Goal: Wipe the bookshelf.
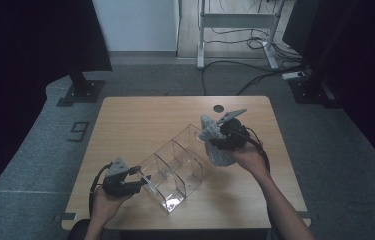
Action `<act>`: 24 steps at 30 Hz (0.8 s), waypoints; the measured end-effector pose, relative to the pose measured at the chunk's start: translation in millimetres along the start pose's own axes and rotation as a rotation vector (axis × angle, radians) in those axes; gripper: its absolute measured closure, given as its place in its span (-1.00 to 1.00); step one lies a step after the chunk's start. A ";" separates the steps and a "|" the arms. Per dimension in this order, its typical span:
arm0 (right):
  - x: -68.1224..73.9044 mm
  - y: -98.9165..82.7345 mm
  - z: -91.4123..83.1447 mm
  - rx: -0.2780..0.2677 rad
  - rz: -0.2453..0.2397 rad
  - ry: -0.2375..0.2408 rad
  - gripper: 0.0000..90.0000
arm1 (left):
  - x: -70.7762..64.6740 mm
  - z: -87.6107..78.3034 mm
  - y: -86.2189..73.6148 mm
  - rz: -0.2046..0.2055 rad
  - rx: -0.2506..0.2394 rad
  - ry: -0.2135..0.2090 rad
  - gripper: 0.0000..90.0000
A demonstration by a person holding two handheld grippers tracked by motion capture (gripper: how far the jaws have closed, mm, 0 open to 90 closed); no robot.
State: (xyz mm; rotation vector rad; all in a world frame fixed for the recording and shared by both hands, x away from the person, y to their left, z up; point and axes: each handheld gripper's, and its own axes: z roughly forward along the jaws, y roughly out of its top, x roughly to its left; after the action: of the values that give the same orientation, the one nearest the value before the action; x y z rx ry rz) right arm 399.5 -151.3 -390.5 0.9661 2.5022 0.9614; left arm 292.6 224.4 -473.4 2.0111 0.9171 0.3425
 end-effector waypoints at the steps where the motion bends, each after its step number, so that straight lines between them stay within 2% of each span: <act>1: 0.1 -1.8 -1.0 -0.001 0.003 0.001 0.34 | 0.0 0.0 0.0 0.000 0.000 0.000 -0.06; 11: -1.7 -20.8 -8.4 -0.006 0.019 0.003 0.34 | -0.1 0.0 -0.2 0.001 -0.001 -0.002 -0.06; 24: -0.6 -37.2 -5.0 -0.020 0.037 0.012 0.37 | -0.7 0.5 -0.4 0.000 -0.005 -0.004 -0.06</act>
State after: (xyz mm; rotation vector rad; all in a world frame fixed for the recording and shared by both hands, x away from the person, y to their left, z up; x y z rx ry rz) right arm 379.4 -174.6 -412.0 1.0068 2.4879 1.0038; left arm 292.2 223.7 -473.9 2.0069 0.9129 0.3410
